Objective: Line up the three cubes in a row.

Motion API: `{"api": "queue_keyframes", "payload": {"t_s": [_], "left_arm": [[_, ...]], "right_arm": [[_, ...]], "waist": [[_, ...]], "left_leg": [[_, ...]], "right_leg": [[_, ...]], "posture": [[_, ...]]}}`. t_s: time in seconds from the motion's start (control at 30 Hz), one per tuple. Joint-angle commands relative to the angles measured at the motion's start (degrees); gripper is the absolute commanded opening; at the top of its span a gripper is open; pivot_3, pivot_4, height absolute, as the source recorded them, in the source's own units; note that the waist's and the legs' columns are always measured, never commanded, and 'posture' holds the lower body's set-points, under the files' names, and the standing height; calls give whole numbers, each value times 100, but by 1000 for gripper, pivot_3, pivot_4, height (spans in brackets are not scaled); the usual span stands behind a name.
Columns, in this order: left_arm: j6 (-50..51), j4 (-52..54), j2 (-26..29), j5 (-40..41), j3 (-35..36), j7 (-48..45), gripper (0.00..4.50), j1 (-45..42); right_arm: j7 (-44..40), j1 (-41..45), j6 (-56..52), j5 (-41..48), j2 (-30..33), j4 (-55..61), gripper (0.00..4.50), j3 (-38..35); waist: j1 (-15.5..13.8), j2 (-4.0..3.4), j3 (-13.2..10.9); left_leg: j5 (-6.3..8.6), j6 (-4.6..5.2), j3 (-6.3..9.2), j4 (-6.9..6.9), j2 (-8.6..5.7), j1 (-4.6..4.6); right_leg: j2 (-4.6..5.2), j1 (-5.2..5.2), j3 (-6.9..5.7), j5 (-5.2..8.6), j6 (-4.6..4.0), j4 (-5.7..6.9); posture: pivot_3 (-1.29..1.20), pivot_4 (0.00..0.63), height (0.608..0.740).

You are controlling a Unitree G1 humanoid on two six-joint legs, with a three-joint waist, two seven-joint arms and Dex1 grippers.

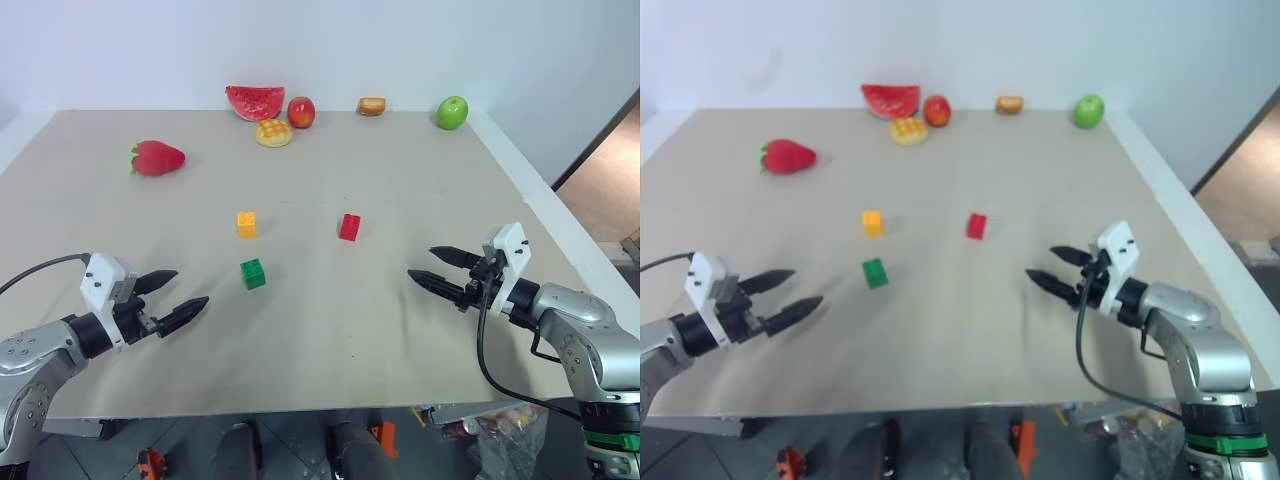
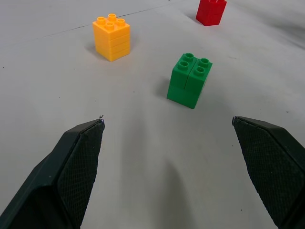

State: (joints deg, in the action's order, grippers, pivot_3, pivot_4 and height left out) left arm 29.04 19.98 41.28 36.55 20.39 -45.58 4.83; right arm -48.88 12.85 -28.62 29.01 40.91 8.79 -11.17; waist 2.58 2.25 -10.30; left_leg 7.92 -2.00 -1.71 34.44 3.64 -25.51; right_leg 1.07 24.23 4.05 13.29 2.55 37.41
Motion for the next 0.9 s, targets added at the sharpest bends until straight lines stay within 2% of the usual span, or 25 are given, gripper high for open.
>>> {"api": "queue_keyframes", "payload": {"t_s": [0.03, 0.27, 0.5, 0.67, 0.9], "left_arm": [[-395, -16, -15, -132, -4, -211, 4447, 6], [-1344, -330, -81, -304, -468, -1145, 4447, -335], [-906, -86, -430, 149, -1230, -1400, 4447, -1285], [-825, -173, -484, -22, -1732, -1542, 4447, -1754], [-736, -128, -567, -16, -1859, -1404, 4447, -1951]], "right_arm": [[-59, 123, 123, -80, 9, 72, 3627, 102], [-341, 543, 727, -654, -72, -655, 3627, 723], [-884, 1741, 1478, -1211, -401, -2391, 3627, 1356], [-1082, 2802, 2186, -1612, -799, -4134, 3627, 1525], [-1074, 3746, 3060, -1993, -1429, -5938, 3627, 1532]], "waist": [[0, 0, 0], [0, 0, 0], [1, -1, 0], [22, -2, -1], [16, -3, -2]], "left_leg": [[0, 0, 0, 0, 0, 0], [0, 0, -2, 2, 0, 3], [-3, 5, -1, 14, 1, 3], [-4, 6, 2, 13, 2, 6], [-5, 6, 14, 7, 5, 8]], "right_leg": [[0, 0, 0, 0, 0, 0], [-1, -1, 0, -3, -4, 0], [-8, -10, 2, -13, 9, 1], [-19, -11, 8, -18, 15, 1], [-37, -15, 16, -24, 34, 7]], "posture": [[0, 150, 740], [0, 150, 740], [0, 150, 740], [0, 150, 740], [0, 150, 740]]}}
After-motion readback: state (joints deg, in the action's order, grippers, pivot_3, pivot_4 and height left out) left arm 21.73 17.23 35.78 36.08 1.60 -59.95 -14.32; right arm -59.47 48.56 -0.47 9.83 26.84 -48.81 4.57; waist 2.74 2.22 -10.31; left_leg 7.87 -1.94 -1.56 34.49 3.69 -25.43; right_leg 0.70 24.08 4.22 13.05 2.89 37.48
